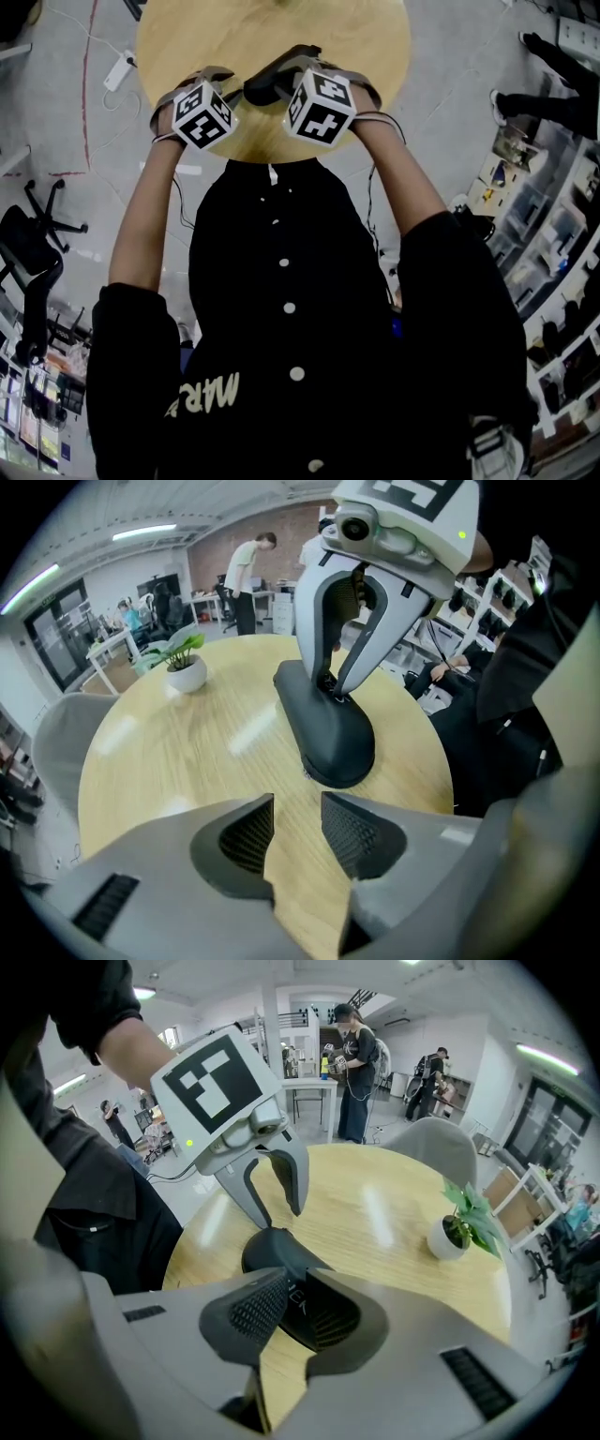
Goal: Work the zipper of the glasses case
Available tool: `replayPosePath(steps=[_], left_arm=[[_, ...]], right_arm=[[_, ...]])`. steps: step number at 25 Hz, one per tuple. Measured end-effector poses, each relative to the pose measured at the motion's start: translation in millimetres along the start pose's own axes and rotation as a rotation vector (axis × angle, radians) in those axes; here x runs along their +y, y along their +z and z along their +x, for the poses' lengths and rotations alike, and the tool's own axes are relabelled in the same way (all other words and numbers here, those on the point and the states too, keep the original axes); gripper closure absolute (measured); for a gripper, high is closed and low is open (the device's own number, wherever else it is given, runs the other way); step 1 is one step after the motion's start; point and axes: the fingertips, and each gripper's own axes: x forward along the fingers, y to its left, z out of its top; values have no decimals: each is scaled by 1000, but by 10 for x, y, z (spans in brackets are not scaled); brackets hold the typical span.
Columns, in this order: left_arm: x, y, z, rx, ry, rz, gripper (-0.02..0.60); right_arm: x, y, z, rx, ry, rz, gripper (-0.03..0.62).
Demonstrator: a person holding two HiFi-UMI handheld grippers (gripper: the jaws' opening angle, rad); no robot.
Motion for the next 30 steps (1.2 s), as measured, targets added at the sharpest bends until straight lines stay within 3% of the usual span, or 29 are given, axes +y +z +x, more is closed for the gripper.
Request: replayPosePath(steps=[6,12,15,18,21,27,30], left_arm=[[-64,-14,-357,-59,59,15,452],[-138,235,-718,-192,130,-79,500],[-132,464,-991,-295,159,-190,571],[-71,714,-1373,-438,197,-344,578],[-44,965,-1790,-586,207,-439,578],[65,1168,-2538,-747,287,-484,578],[71,1285,-2983,-874,333,-480,577]], right_arm=[[16,19,-50,-54,-44,81,533],[58,149,-310,-146,-93,158,533],[34,227,-589,-235,-145,230,543],[-8,277,-933,-322,-206,311,591],[-51,315,-1301,-407,-262,361,591],[-165,448,-2131,-595,-410,448,591],[-231,439,-2658,-734,-485,537,591]])
